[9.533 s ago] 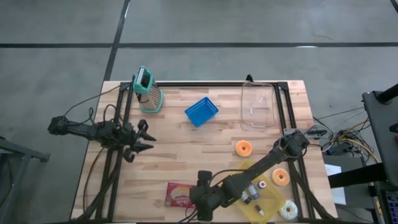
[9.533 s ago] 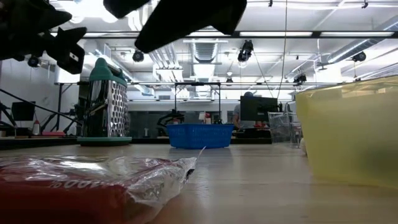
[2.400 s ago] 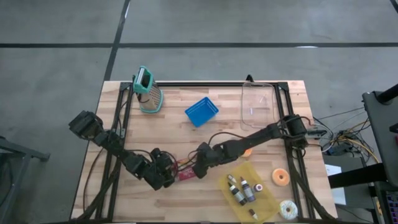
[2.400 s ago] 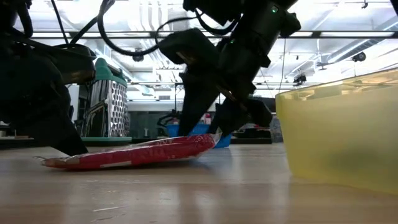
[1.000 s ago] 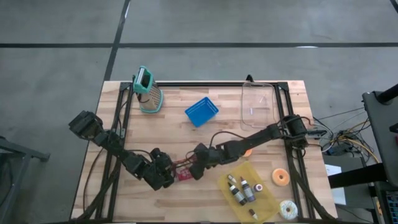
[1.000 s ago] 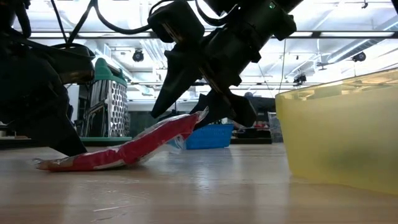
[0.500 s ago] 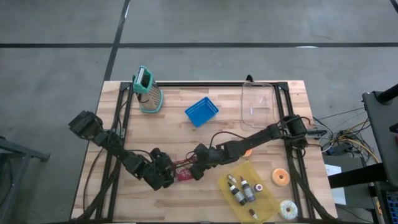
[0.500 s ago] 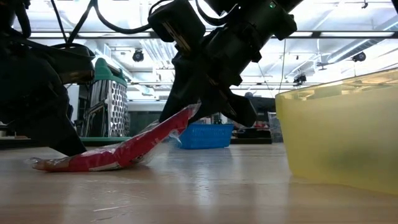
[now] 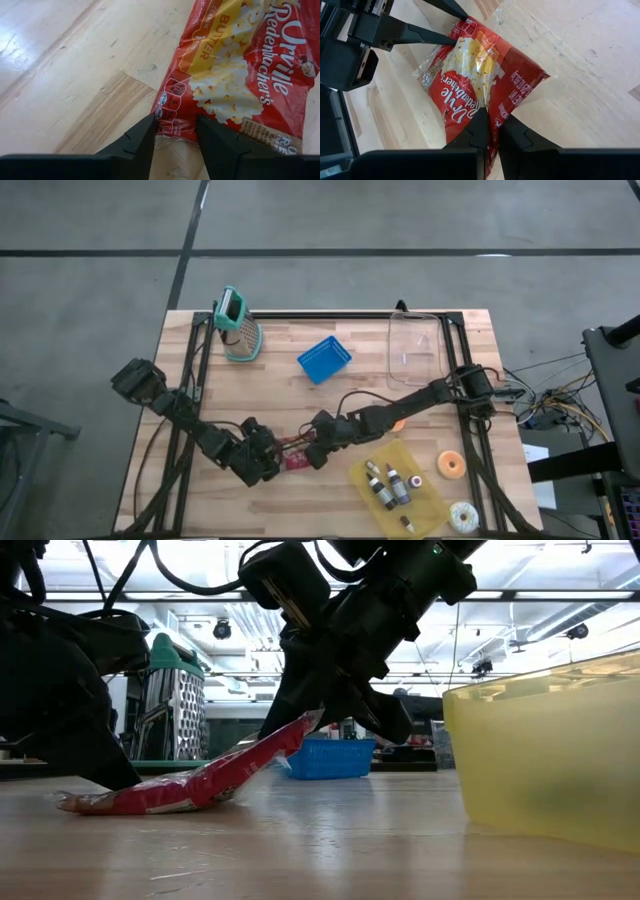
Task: Pick & Place Food Item
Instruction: Put the popcorn butter into the transparent bin
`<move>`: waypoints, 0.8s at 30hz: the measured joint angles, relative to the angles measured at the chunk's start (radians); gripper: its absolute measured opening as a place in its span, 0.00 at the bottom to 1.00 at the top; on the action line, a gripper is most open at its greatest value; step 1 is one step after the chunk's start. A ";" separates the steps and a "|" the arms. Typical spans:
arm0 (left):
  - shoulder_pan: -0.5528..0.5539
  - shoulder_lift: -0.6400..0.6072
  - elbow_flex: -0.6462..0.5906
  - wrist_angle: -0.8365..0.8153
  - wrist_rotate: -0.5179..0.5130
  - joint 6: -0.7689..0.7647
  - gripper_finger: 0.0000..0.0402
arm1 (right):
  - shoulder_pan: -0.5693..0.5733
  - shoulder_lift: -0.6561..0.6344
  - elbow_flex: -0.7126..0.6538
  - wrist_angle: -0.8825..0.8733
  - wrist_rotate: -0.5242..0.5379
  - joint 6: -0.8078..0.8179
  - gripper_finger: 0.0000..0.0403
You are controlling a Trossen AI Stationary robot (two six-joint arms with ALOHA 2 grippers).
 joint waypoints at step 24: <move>-0.004 -0.245 0.000 -0.016 0.074 0.132 0.37 | 0.002 0.000 0.000 -0.007 0.002 -0.018 0.03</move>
